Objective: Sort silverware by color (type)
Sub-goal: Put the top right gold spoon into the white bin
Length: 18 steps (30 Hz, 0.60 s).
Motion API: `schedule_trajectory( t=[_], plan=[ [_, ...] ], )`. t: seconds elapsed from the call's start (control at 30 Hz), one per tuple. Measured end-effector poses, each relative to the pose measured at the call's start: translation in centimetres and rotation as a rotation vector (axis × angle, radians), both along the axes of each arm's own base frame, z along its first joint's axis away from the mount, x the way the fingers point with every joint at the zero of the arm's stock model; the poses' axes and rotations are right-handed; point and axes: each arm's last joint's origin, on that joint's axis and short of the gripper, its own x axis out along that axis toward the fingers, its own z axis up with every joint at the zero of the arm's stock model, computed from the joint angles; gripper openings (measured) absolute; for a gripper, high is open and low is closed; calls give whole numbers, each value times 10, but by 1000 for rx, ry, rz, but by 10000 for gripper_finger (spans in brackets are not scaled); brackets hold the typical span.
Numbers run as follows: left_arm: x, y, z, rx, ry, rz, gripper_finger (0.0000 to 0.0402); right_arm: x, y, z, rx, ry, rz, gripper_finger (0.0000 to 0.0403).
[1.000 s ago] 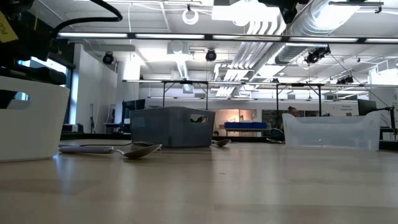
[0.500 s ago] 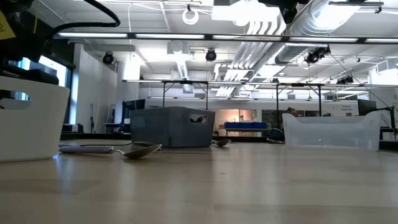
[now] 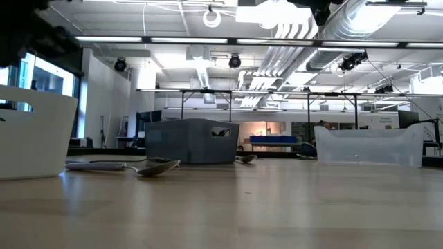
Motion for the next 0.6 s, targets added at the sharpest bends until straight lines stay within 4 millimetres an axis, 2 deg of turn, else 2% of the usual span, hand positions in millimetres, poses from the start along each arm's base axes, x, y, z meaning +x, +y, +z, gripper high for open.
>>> schedule_trajectory(
  t=[0.23,0.43,0.6],
  plan=[
    [-3,8,27,-37,-264,156,1,0,0,0,0,0,0,0],
    [14,7,52,-80,-587,213,0,0,0,0,0,0,0,0],
    [28,16,72,-70,-821,253,0,0,0,0,-1,-4,0,0]
  ],
)
